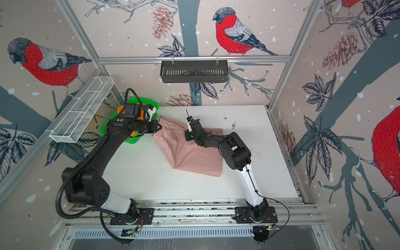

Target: Fold and stack the shorts

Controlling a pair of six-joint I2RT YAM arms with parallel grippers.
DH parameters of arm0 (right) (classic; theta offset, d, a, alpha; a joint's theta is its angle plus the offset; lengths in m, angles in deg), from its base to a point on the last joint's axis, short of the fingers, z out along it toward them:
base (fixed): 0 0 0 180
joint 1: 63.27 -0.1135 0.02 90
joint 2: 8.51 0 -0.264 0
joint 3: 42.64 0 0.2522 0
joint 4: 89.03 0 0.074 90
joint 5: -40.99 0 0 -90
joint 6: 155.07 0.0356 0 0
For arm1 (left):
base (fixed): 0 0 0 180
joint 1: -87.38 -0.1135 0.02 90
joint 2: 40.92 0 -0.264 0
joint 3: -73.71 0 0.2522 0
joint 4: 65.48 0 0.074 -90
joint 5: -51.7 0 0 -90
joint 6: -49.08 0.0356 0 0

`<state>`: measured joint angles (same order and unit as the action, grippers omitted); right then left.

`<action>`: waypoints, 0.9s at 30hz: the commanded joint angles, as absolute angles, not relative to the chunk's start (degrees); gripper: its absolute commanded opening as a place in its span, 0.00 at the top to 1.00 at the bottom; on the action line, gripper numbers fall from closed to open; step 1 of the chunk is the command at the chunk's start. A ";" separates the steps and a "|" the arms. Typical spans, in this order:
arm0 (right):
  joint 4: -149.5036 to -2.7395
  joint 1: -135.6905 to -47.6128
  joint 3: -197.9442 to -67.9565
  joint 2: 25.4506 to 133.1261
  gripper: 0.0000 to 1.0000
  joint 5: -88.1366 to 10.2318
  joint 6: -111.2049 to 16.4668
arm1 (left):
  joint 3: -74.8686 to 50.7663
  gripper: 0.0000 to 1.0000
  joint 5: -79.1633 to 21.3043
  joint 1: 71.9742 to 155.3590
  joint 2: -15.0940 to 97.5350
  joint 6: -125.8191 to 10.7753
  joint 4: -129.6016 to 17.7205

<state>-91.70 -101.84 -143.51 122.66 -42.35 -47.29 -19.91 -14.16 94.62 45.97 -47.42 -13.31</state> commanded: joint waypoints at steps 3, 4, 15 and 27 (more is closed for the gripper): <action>-93.62 -101.98 -139.84 117.34 0.69 -40.73 -47.85 | -19.36 1.00 -15.44 94.67 45.84 -46.70 -14.00; -93.68 -102.09 -138.20 115.72 0.67 -40.67 -48.53 | -19.41 1.00 -15.90 94.67 46.15 -47.04 -14.00; -86.70 -114.28 -121.03 101.57 0.95 -41.29 -59.25 | -26.78 1.00 -21.64 94.67 50.59 -46.31 -9.17; -82.89 -121.33 -131.40 114.52 0.98 -39.31 -58.56 | -32.38 1.00 -24.24 94.67 53.76 -44.03 -5.64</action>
<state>-84.11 -121.42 -129.00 112.35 -40.03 -59.18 -31.38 -22.86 94.67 53.58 -45.58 -7.23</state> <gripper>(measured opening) 0.047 0.092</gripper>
